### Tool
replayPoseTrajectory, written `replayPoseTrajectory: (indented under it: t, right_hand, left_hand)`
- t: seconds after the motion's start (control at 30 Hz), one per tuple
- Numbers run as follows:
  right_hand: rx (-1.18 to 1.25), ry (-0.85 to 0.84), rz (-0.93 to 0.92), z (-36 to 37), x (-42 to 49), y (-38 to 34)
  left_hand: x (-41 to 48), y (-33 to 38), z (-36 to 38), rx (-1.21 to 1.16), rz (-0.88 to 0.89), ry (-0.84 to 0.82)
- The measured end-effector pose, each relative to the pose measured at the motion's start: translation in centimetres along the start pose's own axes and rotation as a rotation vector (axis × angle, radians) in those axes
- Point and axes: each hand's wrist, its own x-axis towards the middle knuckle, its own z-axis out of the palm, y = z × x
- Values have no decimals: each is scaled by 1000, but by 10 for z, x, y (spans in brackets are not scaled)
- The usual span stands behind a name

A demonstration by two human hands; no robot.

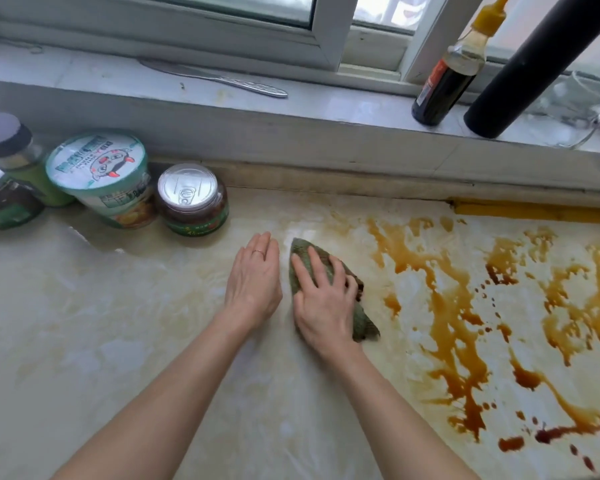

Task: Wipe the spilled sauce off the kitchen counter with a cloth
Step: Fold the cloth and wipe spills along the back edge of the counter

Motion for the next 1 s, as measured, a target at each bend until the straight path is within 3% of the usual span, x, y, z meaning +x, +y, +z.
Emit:
replayPoseTrajectory:
  t: [0.1,0.27,0.5,0.7,0.87,0.93,1.0]
  right_hand:
    - [-47,-26,-90,-2,30,1]
    - [-31,-19,204,-10,53,15]
    - [-10,-66,-110,-5,101,-15]
    - [-65,29,229,-11,123,20]
    - [-56,-22,-9,-14,122,4]
    - [-74,-27,55,-15,125,29]
    - [-84,-9,237,-16,124,55]
  left_hand:
    - [4,-2,2,-9,-15,-41]
    - [3,0,3,-13,-27,-96]
    - [5,-2,7,16,-13,-128]
    - [5,-1,1,53,-8,-166]
    - [10,-5,-2,71,16,-204]
    - [11,-8,-3,72,28,-233]
    - [12,-8,-5,80,24,-260]
